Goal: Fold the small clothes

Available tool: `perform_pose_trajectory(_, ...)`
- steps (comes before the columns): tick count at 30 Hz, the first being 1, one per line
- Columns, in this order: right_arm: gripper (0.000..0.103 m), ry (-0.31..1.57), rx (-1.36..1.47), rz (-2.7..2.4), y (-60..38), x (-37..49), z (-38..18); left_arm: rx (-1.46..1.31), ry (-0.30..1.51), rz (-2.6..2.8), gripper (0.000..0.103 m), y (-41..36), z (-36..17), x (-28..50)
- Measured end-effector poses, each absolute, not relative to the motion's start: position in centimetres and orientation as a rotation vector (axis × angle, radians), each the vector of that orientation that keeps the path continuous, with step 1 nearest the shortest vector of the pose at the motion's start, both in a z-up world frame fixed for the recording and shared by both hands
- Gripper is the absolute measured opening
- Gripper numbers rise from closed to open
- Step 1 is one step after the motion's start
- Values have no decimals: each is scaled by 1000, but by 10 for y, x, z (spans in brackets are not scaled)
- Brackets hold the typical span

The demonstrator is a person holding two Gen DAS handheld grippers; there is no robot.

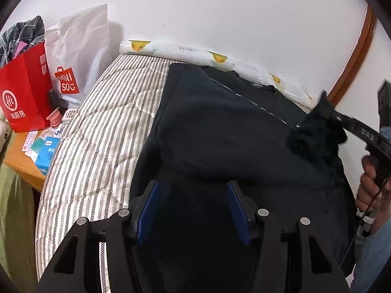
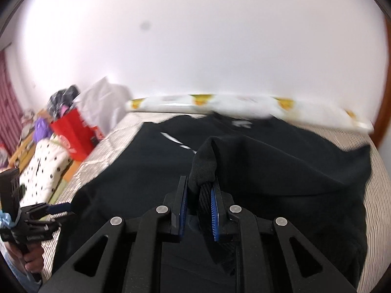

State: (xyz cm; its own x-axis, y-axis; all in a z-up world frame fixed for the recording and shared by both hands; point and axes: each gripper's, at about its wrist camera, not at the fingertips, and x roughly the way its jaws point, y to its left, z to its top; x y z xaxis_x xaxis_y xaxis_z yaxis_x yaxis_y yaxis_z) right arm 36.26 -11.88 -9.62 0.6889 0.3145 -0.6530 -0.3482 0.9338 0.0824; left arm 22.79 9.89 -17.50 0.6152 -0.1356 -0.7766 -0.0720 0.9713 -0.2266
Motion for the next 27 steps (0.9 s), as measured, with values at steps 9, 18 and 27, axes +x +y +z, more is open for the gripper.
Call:
perform_pose_trajectory(9,26,801,18,301,-104,398,-129,-228,915,-43,53,99,-173,225)
perform_pose_trajectory(18,70,681,-43,233,-176,335,-93,-164,920,-137,54,48,-164,253)
perform_pose_trajectory(27,70,723,-1,76,-270,282,-120,-71,936,-294,64,-42,-158,280)
